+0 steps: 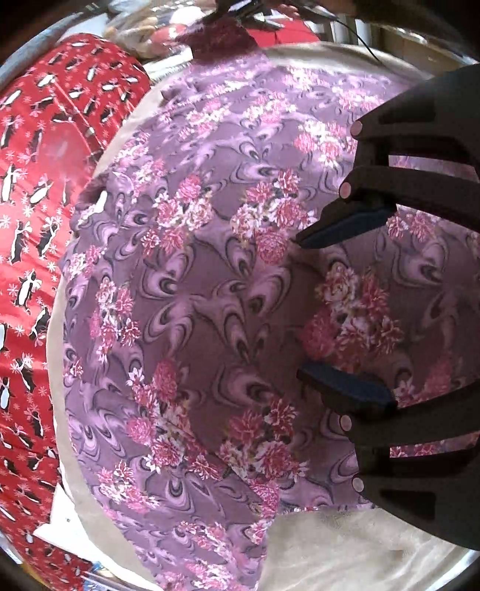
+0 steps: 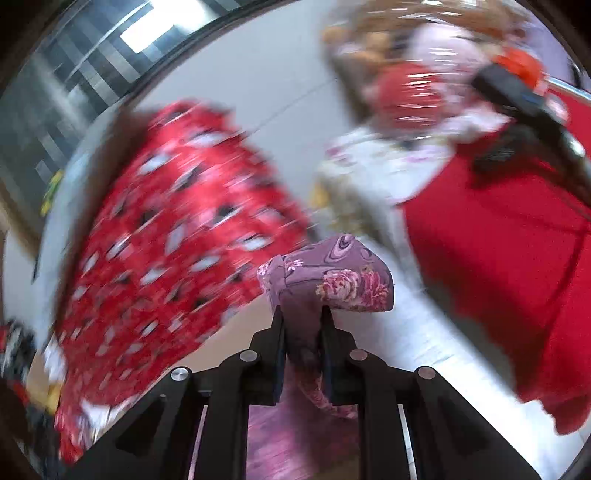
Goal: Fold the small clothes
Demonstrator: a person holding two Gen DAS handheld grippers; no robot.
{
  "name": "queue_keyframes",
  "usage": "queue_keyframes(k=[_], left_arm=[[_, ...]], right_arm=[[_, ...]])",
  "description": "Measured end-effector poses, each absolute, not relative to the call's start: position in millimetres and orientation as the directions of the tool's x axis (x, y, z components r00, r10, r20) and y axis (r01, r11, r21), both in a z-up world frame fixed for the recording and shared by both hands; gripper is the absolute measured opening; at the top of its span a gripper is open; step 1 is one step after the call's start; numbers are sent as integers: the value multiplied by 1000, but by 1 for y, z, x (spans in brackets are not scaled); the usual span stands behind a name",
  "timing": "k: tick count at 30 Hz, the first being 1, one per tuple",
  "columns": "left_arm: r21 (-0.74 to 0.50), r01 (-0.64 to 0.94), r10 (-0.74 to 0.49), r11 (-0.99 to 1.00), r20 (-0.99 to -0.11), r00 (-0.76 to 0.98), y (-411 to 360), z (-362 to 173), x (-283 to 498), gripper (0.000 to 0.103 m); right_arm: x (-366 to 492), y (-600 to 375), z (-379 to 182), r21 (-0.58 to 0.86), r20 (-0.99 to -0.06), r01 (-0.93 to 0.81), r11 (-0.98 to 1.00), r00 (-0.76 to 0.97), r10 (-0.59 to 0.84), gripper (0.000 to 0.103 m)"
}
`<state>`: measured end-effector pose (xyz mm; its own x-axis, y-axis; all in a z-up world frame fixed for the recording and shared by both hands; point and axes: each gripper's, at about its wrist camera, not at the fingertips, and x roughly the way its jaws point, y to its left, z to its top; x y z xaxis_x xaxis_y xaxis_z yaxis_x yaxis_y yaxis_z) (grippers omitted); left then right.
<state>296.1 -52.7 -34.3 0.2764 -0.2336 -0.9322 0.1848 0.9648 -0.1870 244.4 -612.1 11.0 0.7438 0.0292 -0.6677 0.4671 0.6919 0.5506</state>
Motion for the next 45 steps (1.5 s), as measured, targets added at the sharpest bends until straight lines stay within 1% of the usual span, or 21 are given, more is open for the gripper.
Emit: queue_keyframes(k=[6,13,20,21,22,24,25,27,28,30,31,33,35,38,39,40,41,42,45], left_arm=[[-280,156,-312,947,-916,250,-28,-26,307,64],[-276,169,-315,946,-906,283,10,-6,309,64],[-310,156,-344,938,-885,313,50,10,312,64],[-314,156,-348,937,-883,316,52,11,311,64],[-319,155,-353,935,-880,318,53,13,311,64],[-340,149,-370,929,-875,312,55,14,311,64],[-350,148,-380,925,-873,306,54,14,312,64],[-376,147,-403,915,-869,288,49,12,312,64],[-385,149,-413,911,-866,282,47,12,313,64],[-412,157,-440,898,-860,258,35,8,314,64],[-423,165,-452,891,-859,241,27,4,317,64],[-426,174,-456,888,-864,211,11,-3,321,64],[-405,168,-432,899,-883,184,-6,-16,329,64],[-396,88,-406,914,-895,184,-12,-33,346,64],[-396,61,-400,916,-894,200,-10,-36,349,58],[-396,39,-394,917,-892,221,-8,-35,353,49],[-391,18,-383,920,-890,246,-6,-32,356,14],[-396,6,-384,918,-886,262,-2,-27,360,5],[-411,-26,-378,911,-859,344,14,-5,359,5]], right_arm=[[270,-500,22,552,-683,326,768,705,192,16],[303,-365,22,562,-696,177,808,629,346,16],[321,-241,19,568,-701,38,823,547,458,16],[322,-221,15,574,-702,15,819,523,483,17],[320,-208,10,581,-703,2,814,505,501,20],[317,-177,-6,603,-716,-13,798,432,549,24],[312,-162,-16,605,-734,-14,796,377,565,28],[300,-145,-26,611,-745,-34,791,310,590,31],[292,-141,-26,608,-748,-53,792,296,594,37],[274,-148,-16,607,-734,-94,789,314,602,38],[269,-157,-12,612,-727,-90,786,328,604,40],[260,-186,-4,614,-722,-46,788,369,585,44],[250,-225,1,622,-716,12,783,414,563,44],[234,-281,4,619,-713,111,777,494,498,44],[230,-301,6,619,-712,143,772,518,475,44],[224,-321,6,620,-711,179,764,541,450,44],[218,-339,6,623,-709,217,752,563,425,45],[213,-360,5,625,-708,257,737,584,397,46],[207,-406,-1,622,-713,355,697,625,318,48]])
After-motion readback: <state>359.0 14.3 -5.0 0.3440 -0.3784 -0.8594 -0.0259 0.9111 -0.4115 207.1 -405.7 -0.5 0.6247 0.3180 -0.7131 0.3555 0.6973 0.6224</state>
